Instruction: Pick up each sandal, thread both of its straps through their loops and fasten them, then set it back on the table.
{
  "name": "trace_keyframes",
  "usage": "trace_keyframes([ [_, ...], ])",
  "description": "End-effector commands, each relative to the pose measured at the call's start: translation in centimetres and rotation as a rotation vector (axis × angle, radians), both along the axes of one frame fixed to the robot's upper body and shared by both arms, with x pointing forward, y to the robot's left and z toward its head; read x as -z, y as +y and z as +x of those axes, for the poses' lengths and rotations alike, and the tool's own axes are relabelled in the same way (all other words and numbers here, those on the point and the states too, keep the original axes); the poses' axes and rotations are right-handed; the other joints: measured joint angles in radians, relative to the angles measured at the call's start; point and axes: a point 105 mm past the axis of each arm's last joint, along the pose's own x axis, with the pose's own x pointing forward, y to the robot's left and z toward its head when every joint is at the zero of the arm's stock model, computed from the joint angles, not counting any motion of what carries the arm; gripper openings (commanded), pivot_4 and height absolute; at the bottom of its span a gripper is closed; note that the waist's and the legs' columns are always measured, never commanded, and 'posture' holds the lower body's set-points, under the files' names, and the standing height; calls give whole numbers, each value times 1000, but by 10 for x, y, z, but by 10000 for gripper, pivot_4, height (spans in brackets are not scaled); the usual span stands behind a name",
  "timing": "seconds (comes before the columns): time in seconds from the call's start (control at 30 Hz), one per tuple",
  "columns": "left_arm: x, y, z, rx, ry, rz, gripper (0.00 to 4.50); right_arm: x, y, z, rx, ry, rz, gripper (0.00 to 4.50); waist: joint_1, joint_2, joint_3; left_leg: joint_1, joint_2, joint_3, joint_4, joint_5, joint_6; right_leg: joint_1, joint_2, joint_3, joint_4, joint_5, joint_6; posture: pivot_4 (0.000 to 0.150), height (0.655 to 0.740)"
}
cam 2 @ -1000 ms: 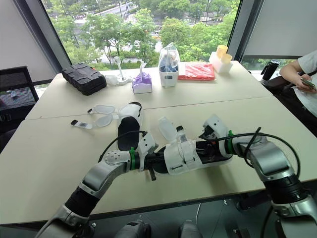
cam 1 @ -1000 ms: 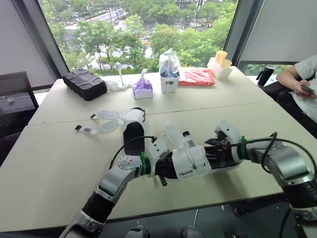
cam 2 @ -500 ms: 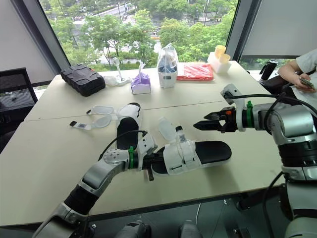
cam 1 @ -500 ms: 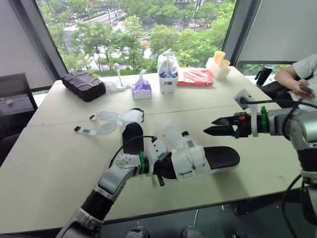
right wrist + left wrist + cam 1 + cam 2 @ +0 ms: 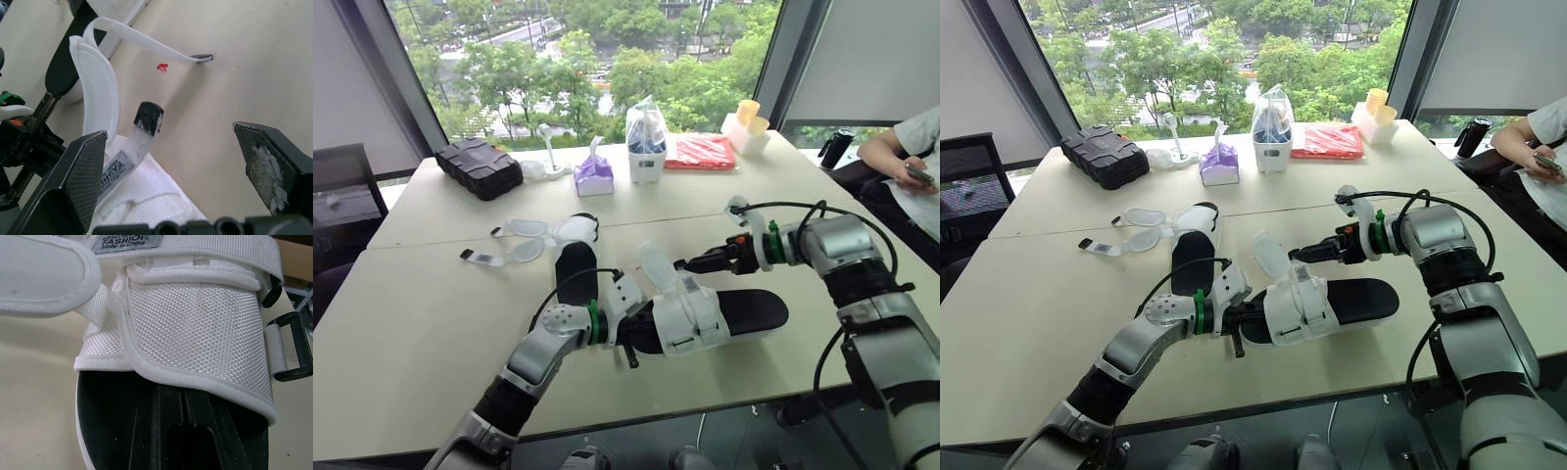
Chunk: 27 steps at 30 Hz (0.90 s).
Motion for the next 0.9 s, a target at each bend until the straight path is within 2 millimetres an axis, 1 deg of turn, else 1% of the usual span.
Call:
trace_keyframes([
  [0.03,25,6,-5,-17,61,83,0,-13,5,5,-26,-33,16,44549,-1,0,0,0,0,0,0,0,0,0,0,0,0,0,0,1500,7400],
  [0.37,25,5,-5,-27,59,81,0,-4,16,8,-54,-10,27,44549,-1,0,0,0,0,0,0,0,0,0,0,0,1,0,0,1500,7400],
  [0.47,26,5,-5,-30,59,81,0,-2,20,8,-63,-3,32,36550,-2,0,0,0,0,0,0,0,0,0,0,0,1,0,0,1500,7400],
  [0.5,26,5,-5,-31,59,81,0,-2,21,8,-65,-2,33,32096,-2,0,0,0,0,0,0,0,0,0,0,0,1,0,0,1500,7400],
  [0.57,26,5,-6,-33,60,80,0,-3,22,8,-72,-4,36,21394,-2,0,0,0,0,0,0,0,0,0,0,0,1,0,0,1500,7400],
  [0.6,26,5,-6,-34,61,80,0,-3,23,8,-74,-5,37,16875,-2,0,0,0,0,0,0,0,0,0,0,0,1,0,0,1500,7400],
  [0.67,26,5,-6,-35,62,78,0,-9,23,7,-84,-14,49,5397,-1,0,0,0,0,0,0,0,0,0,0,0,1,0,0,1500,7400],
  [0.7,27,5,-6,-36,63,78,0,-11,22,6,-88,-16,54,663,-2,0,0,0,0,0,0,0,0,0,0,0,1,0,0,1500,7400],
  [0.8,27,5,-6,-39,66,75,0,-19,22,2,-106,-13,81,260,-1,1,0,0,0,0,0,0,0,0,0,0,1,0,0,1500,7400],
  [0.9,26,5,-6,-39,68,74,0,-31,25,-9,-147,-5,117,260,0,1,0,0,0,0,0,0,0,-1,0,0,1,0,0,1500,7400],
])
